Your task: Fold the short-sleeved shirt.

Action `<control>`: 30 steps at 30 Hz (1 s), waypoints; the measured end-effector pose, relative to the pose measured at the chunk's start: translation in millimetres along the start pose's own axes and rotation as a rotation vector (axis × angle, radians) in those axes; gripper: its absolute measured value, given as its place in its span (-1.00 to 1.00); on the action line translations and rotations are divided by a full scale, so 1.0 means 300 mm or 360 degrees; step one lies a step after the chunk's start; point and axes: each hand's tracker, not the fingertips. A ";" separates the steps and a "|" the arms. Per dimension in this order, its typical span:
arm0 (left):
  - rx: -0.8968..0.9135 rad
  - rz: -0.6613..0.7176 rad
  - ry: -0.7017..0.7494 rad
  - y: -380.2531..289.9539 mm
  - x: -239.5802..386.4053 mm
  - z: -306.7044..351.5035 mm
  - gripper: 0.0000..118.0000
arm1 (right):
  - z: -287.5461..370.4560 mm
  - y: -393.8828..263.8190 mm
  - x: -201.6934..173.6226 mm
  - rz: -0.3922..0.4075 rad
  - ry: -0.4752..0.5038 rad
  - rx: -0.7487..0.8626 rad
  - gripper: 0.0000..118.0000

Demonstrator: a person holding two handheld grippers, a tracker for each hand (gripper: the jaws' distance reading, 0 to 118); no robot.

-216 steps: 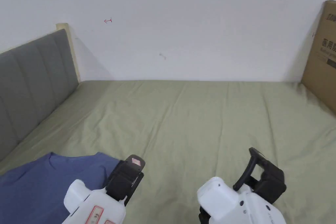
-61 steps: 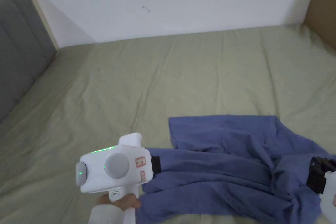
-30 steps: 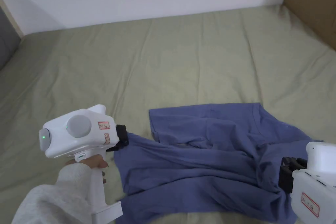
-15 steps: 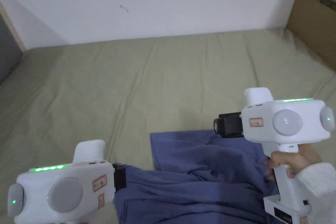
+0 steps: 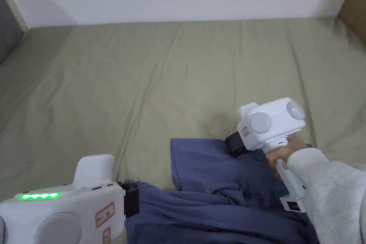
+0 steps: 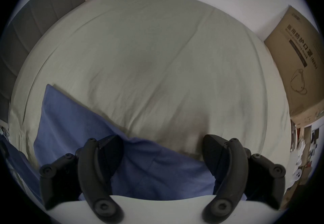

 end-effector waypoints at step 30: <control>0.0326 -0.0133 0.0232 0.486 0.008 0.334 -0.98 | 1.013 0.017 0.444 -0.0639 -0.0214 0.0697 -0.92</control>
